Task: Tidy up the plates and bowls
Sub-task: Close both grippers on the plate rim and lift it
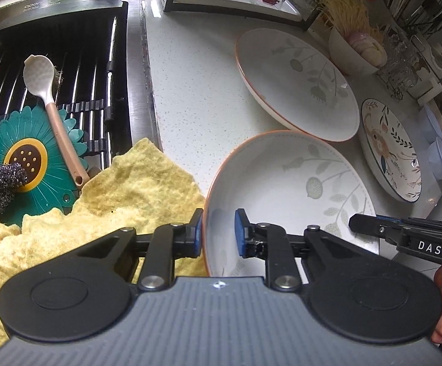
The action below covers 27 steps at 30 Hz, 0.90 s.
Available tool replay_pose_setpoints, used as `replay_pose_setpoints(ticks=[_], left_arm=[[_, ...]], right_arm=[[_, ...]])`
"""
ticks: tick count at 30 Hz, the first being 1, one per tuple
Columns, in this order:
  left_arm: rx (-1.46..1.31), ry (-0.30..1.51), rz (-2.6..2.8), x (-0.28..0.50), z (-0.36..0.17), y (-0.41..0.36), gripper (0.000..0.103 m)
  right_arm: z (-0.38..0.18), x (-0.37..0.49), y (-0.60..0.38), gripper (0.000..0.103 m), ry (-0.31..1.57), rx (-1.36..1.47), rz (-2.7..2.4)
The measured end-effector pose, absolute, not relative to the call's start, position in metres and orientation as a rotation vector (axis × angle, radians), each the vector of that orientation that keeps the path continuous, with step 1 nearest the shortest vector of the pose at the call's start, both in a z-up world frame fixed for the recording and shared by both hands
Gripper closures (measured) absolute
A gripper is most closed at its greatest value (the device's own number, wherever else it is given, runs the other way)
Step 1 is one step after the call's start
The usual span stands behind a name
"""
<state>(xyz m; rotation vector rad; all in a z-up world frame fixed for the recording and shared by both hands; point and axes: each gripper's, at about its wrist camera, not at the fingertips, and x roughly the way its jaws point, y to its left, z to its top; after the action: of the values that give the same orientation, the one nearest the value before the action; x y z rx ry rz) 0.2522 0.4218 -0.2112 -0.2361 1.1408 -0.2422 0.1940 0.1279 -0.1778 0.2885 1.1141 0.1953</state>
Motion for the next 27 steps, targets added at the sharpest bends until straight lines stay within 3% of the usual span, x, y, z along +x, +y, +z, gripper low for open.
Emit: replay_pose_setpoints(ticks=[11, 27], left_arm=[[-0.217, 1.104, -0.277, 0.25, -0.194, 0.426, 0.082], [-0.21, 0.997, -0.335, 0.263, -0.12, 0.398, 0.082]], right_arm=[[-0.165, 0.195, 0.129, 0.089, 1.103, 0.313, 0.191], [-0.098, 0.196, 0.098, 0.09, 0.951, 0.332, 0.161]])
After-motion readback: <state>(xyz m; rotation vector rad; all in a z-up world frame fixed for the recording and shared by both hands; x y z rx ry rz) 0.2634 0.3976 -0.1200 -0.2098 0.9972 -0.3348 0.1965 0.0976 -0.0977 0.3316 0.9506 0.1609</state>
